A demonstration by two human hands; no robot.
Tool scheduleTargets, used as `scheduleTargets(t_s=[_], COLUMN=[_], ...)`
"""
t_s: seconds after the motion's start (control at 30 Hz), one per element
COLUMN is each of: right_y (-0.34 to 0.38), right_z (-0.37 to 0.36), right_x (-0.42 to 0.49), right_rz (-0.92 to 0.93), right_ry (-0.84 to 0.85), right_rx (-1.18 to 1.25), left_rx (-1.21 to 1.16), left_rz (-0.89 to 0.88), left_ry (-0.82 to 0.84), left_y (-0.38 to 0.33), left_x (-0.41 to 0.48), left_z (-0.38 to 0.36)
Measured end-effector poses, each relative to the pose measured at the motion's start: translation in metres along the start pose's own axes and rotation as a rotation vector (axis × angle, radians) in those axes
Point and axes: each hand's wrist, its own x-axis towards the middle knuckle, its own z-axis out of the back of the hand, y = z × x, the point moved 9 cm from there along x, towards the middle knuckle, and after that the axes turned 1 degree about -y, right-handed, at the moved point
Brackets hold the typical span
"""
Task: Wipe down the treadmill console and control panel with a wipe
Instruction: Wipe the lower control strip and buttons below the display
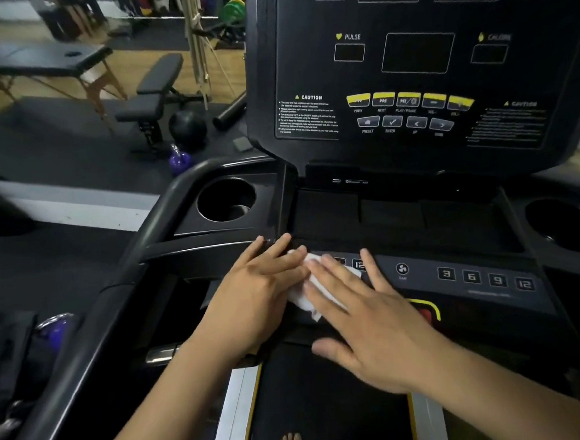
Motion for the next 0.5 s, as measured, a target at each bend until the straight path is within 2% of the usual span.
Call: scheduleTargets(t_s=[0.13,0.27,0.5], right_y=[-0.003,-0.026,-0.008], right_z=[-0.002,0.007,0.002], right_x=[0.003,0.027,-0.001], right_rz=[0.033,-0.029,-0.001], right_ry=[0.038,0.093,0.08], right_rx=[-0.026,-0.048,-0.048], left_rx=[0.091,0.253,0.128], left_rz=[-0.007,0.028,0.001], left_ry=[-0.003,0.089,0.191], left_y=[0.004,0.003,-0.025], left_x=[-0.001,0.023,-0.034], left_z=[0.006,0.009,-0.013])
